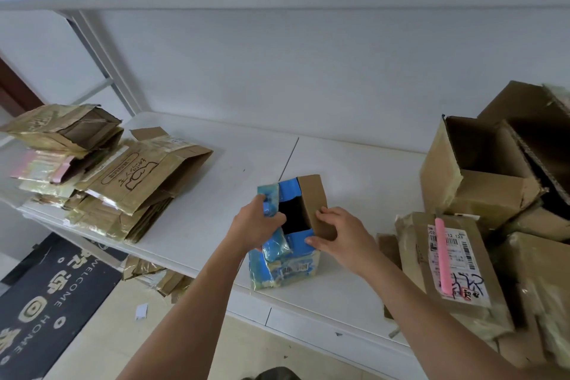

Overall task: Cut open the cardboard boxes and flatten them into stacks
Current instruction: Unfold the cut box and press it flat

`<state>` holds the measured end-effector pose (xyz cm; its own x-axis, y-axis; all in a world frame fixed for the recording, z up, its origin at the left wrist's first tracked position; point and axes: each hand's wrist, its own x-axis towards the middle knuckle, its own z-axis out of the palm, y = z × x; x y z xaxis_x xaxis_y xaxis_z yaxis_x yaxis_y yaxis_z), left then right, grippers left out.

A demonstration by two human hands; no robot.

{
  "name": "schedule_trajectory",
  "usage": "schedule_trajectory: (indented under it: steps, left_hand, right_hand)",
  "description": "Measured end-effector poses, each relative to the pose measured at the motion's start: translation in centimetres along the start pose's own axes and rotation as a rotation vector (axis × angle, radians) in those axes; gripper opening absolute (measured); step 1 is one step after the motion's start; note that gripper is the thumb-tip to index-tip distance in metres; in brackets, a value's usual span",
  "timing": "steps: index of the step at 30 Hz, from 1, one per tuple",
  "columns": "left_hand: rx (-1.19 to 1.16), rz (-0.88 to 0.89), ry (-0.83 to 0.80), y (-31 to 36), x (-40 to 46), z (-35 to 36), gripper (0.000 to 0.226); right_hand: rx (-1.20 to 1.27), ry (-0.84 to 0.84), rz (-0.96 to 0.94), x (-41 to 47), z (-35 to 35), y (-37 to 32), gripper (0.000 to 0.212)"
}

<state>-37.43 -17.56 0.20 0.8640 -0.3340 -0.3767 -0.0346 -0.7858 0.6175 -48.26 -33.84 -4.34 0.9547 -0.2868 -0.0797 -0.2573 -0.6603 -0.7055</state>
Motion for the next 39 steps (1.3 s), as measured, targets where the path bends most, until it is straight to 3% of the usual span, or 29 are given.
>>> schedule_trajectory:
  steps: [5,9,16,19,24,29,32,34,37,39]
  left_hand:
    - [-0.145,-0.027,-0.106,-0.1,-0.3,-1.1,0.052]
    - [-0.193,-0.007,-0.172,-0.6,-0.4,-1.6,0.025]
    - [-0.282,0.143,-0.163,-0.4,-1.9,-2.2,0.023]
    - [-0.122,0.256,-0.102,1.7,-1.8,-1.2,0.023]
    - [0.273,0.419,-0.050,5.5,-1.7,-0.5,0.010]
    - [0.449,0.522,-0.040,6.1,-1.7,-0.4,0.020]
    - [0.532,0.554,-0.035,6.0,-1.7,-0.1,0.028]
    - [0.489,0.555,0.007,6.0,-1.6,0.2,0.029]
    - [0.351,0.430,0.229,5.7,-1.4,0.3,0.022]
    - [0.297,0.293,0.320,4.7,-1.2,0.5,0.033]
  right_hand:
    - [0.011,-0.017,0.007,-0.3,-0.3,0.1,0.072]
    - [0.020,-0.020,-0.001,-0.6,-0.3,0.0,0.072]
    - [-0.020,-0.023,0.077,-0.8,-1.7,0.7,0.067]
    - [-0.120,-0.033,0.117,-0.7,-3.8,1.4,0.064]
    - [-0.412,0.441,-0.031,0.1,-5.7,1.1,0.073]
    - [-0.674,0.638,0.000,-0.5,-6.1,1.8,0.064]
    - [-0.721,0.569,0.074,-1.4,-5.4,1.8,0.068]
    - [-0.666,0.490,0.060,-1.7,-4.8,1.9,0.056]
    - [-0.542,0.339,0.072,-1.8,-4.4,1.7,0.031]
    - [-0.467,0.259,0.104,-1.8,-4.5,1.5,0.031]
